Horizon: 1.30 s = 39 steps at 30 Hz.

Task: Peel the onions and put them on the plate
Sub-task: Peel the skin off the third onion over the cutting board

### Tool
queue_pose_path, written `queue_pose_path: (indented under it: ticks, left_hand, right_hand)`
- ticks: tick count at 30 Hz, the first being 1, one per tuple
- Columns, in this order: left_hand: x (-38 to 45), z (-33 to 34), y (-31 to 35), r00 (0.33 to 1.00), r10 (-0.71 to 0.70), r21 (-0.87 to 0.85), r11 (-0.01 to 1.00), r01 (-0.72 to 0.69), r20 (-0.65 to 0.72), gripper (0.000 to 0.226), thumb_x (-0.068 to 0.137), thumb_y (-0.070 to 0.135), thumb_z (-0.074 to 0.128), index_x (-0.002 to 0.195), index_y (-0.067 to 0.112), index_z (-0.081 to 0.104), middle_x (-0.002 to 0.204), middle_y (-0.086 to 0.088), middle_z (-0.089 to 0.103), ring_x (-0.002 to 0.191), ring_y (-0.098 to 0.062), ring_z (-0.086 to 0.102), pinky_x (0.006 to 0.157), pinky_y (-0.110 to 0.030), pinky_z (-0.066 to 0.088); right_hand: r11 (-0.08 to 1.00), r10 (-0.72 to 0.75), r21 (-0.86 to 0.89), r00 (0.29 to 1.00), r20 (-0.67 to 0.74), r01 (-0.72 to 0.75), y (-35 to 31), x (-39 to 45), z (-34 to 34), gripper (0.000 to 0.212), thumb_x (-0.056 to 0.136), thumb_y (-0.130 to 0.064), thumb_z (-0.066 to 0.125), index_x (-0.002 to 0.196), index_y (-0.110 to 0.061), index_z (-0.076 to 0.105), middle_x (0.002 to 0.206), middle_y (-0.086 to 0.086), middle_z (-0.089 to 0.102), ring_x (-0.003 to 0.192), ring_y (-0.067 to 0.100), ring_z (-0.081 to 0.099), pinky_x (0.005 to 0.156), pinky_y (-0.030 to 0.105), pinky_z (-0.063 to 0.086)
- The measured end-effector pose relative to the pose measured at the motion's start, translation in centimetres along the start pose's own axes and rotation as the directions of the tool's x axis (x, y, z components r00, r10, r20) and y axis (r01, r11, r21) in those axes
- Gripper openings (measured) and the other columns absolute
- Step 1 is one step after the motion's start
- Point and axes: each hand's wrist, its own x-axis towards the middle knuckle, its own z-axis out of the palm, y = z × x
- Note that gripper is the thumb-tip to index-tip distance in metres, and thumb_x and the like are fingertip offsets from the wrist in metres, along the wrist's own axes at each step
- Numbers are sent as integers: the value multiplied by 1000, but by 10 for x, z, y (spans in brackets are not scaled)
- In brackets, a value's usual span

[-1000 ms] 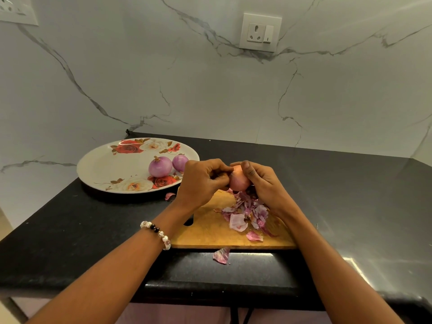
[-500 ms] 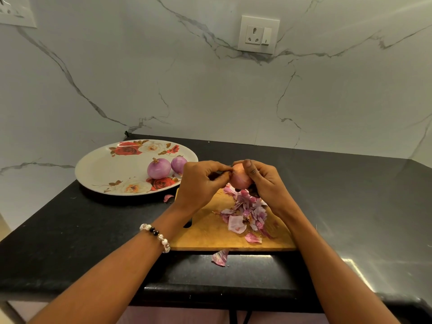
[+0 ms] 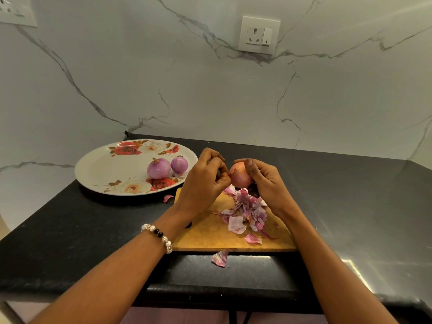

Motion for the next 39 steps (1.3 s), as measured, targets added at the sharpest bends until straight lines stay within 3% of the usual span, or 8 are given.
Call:
queue_pose_path:
  ticks: [4, 11, 14, 18, 26, 31, 36, 39]
  left_hand:
    - [2, 0, 1, 998, -21, -68, 998, 16, -64, 7, 84, 10, 65, 87, 4, 65, 99, -6, 55, 80, -10, 53, 66, -3, 43]
    - [0, -3, 2, 997, 60, -44, 997, -63, -56, 17, 83, 17, 67, 93, 3, 71, 92, -9, 64, 78, -13, 60, 67, -6, 46]
    - [-1, -4, 1, 995, 83, 13, 997, -82, -53, 14, 81, 14, 71, 89, 3, 70, 89, -9, 64, 75, -14, 60, 64, -11, 47]
    - [-1, -6, 3, 993, 108, 86, 991, -105, -36, 12, 80, 13, 71, 86, 3, 66, 89, -10, 63, 72, -16, 60, 58, -18, 51]
    - [1, -6, 5, 997, 45, 34, 998, -43, -69, 11, 84, 16, 62, 89, 6, 64, 90, -6, 61, 76, -10, 55, 62, -6, 42]
    - [2, -5, 5, 997, 61, -34, 997, -62, -50, 22, 86, 23, 62, 98, 6, 70, 96, -7, 65, 81, -9, 58, 68, -2, 41]
    - [0, -5, 1, 994, 101, 18, 995, -100, -42, 20, 84, 21, 65, 92, 4, 71, 90, -9, 67, 77, -15, 62, 65, -12, 47]
    - [0, -6, 2, 989, 142, 73, 988, -139, -33, 16, 83, 18, 68, 89, 4, 69, 88, -9, 65, 73, -16, 62, 59, -18, 52]
  right_hand:
    - [999, 31, 44, 999, -20, -30, -1, -1, -3, 50, 85, -51, 42, 116, -16, 61, 106, -3, 64, 94, 19, 65, 70, 18, 55]
    - [999, -34, 12, 999, 2, 34, 3, 1, -3, 81, 70, -86, 50, 113, -19, 64, 102, -3, 67, 88, 6, 68, 66, 16, 53]
    - [999, -47, -26, 999, 3, 47, 5, 2, -1, 84, 70, -88, 48, 115, -19, 63, 101, -6, 66, 88, 6, 67, 65, 14, 52]
    - [998, -39, -49, 999, 22, 40, 6, 2, 0, 69, 71, -88, 47, 110, -32, 64, 102, -14, 67, 96, 11, 68, 72, 20, 56]
    - [999, -28, 39, 999, -23, 29, -2, 0, 0, 79, 66, -90, 49, 110, -27, 65, 104, -8, 65, 92, 11, 67, 68, 18, 54]
    - [997, -30, 69, 1000, -10, 30, -1, 0, -1, 79, 68, -87, 52, 111, -22, 65, 101, -3, 67, 87, 10, 68, 64, 16, 52]
    - [999, -42, -4, 999, 13, 42, 2, 1, 0, 82, 69, -88, 49, 113, -20, 63, 100, -4, 67, 85, 6, 68, 64, 14, 51]
    - [998, -39, -50, 999, 21, 40, 6, 3, 0, 75, 70, -89, 47, 110, -28, 63, 101, -8, 67, 90, 9, 68, 69, 18, 54]
